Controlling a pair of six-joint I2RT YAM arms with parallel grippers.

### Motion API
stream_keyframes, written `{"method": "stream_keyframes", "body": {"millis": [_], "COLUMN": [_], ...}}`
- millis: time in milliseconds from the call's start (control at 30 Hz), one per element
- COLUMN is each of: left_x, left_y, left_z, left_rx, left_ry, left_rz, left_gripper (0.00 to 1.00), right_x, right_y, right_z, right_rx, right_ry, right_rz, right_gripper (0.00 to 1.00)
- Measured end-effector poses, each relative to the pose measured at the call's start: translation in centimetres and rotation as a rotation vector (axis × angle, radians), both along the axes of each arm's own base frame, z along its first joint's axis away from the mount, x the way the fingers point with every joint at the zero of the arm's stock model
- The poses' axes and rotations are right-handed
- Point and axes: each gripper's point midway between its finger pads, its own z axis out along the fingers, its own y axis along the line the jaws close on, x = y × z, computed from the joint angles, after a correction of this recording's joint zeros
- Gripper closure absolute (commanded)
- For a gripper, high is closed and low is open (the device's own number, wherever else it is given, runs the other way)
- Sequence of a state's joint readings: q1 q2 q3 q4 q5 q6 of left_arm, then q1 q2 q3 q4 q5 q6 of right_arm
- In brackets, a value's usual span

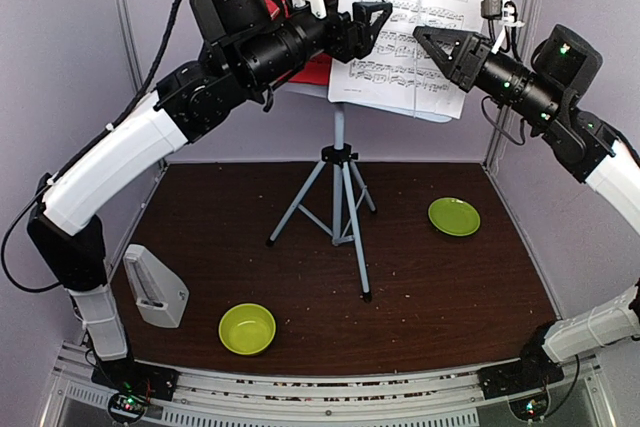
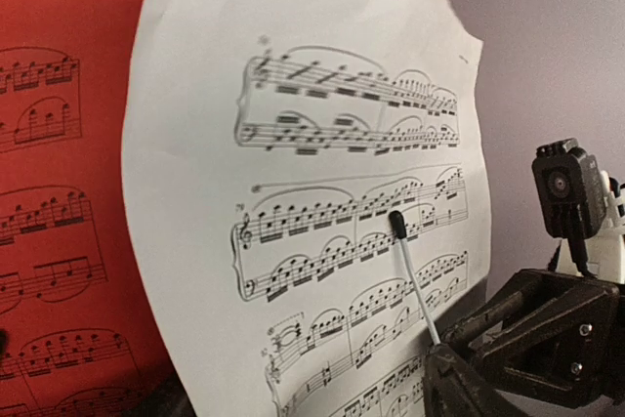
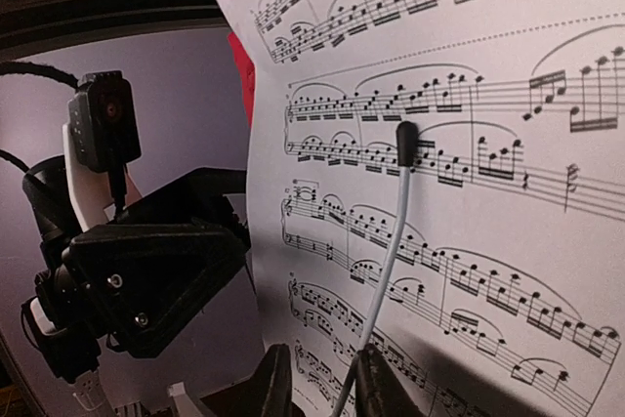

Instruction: Set up the instrument practice props

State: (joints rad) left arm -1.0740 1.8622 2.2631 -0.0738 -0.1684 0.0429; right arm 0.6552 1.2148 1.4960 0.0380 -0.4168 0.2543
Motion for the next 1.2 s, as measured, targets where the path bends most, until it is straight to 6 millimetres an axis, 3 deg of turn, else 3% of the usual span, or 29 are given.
{"method": "stream_keyframes", "body": {"millis": [200, 300, 433, 667, 767, 1000, 1200], "left_x": [-0.7, -1.2, -1.7, -1.7, -1.8, -2.5, -3.2], "left_y": [1.4, 2.0, 2.4, 3.4, 4.2, 6.2, 9.4], "left_z": [0.9, 1.5, 1.6, 0.0, -0.5, -2.1, -4.6], "left_rx": [-0.022, -0.033, -0.027, 0.018, 0.035, 0.075, 0.078], "left_ry": [-0.013, -0.031, -0.040, -0.020, -0.008, 0.031, 0.117], "left_rz": [0.006, 0.006, 0.008, 0.041, 0.057, 0.071, 0.106], "left_gripper": [0.18, 0.07, 0.02, 0.02, 0.02, 0.02, 0.02], "right_x": [0.2, 0.0, -0.4, -0.9, -1.0, -2.3, -4.2], "right_y": [-0.2, -0.3, -0.7, -1.2, -1.3, -2.1, -2.9], "right_z": [-0.2, -0.1, 0.1, 0.2, 0.4, 1.2, 2.2], "right_rx": [-0.005, -0.004, -0.008, -0.024, -0.026, -0.026, -0.012], "right_ry": [0.006, 0.004, -0.008, -0.024, -0.027, -0.059, -0.094], "right_rz": [-0.015, -0.018, -0.024, -0.037, -0.039, -0.037, -0.011], "right_gripper": [0.60, 0.54, 0.46, 0.28, 0.15, 0.08, 0.06]}}
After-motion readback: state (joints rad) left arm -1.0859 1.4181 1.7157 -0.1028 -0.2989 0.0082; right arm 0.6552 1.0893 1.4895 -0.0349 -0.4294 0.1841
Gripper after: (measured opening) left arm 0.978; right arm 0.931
